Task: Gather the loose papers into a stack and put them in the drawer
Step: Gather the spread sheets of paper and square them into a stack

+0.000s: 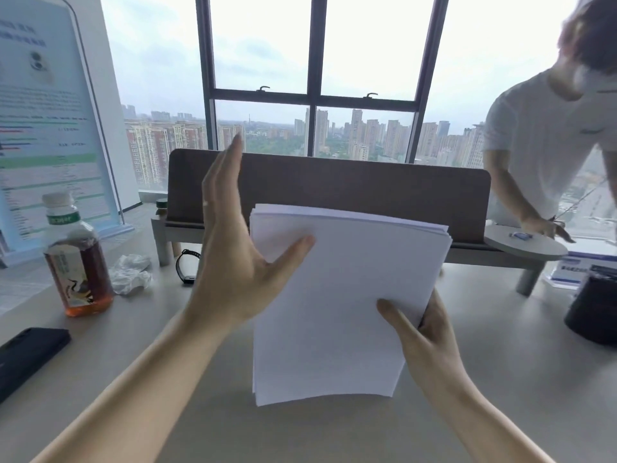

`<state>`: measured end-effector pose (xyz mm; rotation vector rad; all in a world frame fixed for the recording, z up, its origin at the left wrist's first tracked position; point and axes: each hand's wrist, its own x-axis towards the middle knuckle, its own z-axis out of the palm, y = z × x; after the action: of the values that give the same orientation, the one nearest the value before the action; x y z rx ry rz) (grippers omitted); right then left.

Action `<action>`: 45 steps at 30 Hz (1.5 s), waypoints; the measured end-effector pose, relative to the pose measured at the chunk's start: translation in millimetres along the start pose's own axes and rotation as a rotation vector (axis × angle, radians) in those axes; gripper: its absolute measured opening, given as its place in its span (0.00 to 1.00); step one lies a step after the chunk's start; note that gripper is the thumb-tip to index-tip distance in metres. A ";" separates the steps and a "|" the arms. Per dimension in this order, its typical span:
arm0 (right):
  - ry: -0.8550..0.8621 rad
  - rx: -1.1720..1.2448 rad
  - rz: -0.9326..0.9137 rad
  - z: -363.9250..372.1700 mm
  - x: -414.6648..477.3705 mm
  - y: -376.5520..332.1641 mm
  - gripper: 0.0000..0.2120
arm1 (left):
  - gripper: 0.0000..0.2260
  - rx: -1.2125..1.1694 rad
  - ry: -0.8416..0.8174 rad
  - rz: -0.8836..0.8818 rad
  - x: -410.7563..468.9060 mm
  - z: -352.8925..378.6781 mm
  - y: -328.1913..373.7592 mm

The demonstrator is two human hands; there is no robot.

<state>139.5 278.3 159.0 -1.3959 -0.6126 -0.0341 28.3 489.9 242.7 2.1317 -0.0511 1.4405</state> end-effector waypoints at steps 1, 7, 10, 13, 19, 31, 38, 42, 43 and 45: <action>-0.003 0.003 0.001 0.0 -0.3 0.0 0.19 | 0.45 0.234 -0.075 0.152 12.5 -5.4 9.0; -0.003 0.047 0.007 -5.4 -2.2 -5.9 0.16 | 0.31 0.751 -0.444 0.334 27.7 -8.1 34.6; -0.020 0.040 0.016 -3.2 -0.2 -5.5 0.15 | 0.31 0.763 -0.427 0.358 23.8 -8.7 35.8; -0.031 0.040 0.023 -2.1 0.2 -5.1 0.15 | 0.27 0.714 -0.350 0.413 21.6 -11.5 31.2; -0.041 0.106 0.046 -7.2 1.2 -5.7 0.14 | 0.33 -0.205 -0.020 -0.343 -36.6 -5.0 2.4; 0.030 0.017 -0.060 3.2 8.2 -10.6 0.13 | 0.11 -0.425 0.008 -0.523 -56.0 33.1 -24.9; 0.013 -0.042 0.003 5.3 3.5 4.7 0.15 | 0.11 -0.539 -0.049 -0.645 -80.4 36.1 -37.8; 0.037 -0.071 -0.030 7.9 3.2 3.5 0.14 | 0.13 -0.489 -0.112 -0.624 -85.7 35.3 -28.8; 0.043 -0.085 -0.049 6.3 3.2 2.2 0.14 | 0.11 -0.454 -0.115 -0.609 -85.4 34.8 -30.8; 0.041 -0.109 -0.060 2.0 0.4 3.9 0.14 | 0.08 -0.401 -0.126 -0.615 -89.0 35.6 -35.5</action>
<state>140.6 281.0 155.7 -1.4786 -0.6263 -0.1452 32.6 479.0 141.2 1.6959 0.2303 0.8507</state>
